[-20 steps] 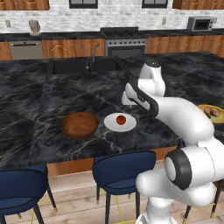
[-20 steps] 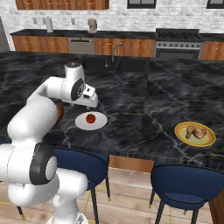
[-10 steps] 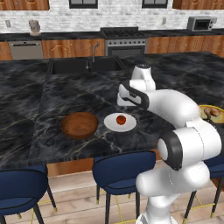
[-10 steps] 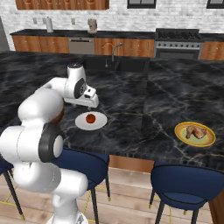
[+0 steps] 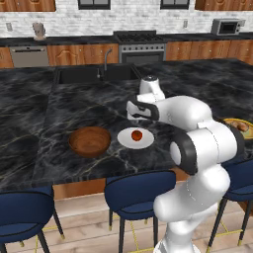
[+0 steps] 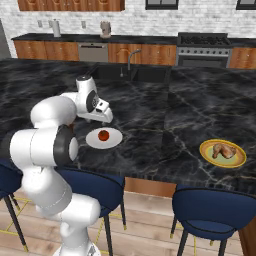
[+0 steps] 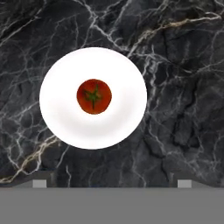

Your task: Pick the chicken drumstick and tomato from their plates and place them in the bowl. Then put the bowl in the fridge.

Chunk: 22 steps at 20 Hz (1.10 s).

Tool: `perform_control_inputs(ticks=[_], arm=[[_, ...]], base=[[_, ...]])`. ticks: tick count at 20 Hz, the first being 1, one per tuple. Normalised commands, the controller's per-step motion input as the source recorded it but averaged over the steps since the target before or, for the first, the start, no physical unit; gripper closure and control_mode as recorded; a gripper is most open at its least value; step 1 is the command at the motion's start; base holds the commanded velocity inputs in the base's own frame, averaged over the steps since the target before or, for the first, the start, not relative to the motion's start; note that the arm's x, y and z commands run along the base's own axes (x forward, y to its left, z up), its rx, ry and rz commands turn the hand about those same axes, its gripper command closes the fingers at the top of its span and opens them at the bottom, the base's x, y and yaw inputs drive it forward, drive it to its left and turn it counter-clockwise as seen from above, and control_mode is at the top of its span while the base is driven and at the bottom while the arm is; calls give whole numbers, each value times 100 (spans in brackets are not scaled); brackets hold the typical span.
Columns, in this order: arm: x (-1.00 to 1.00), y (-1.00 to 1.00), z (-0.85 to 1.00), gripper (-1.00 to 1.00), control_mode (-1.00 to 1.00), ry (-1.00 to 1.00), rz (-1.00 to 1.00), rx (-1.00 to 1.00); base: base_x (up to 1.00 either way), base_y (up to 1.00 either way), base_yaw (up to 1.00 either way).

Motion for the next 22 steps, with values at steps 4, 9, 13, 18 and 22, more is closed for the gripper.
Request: perform_control_inputs(ticks=[4,9,13,18,22], arm=[[35,3,-20,-100,-100,0,-9,0],[34,4,-19,-100,-100,0,-8,0],[32,3,-19,-100,-100,0,-7,0],[31,6,-21,-100,-100,0,-6,0],[29,8,-26,-100,-100,0,-5,1]], base=[[0,0,0],[0,0,0],[0,0,0],[0,0,0],[0,0,0]])
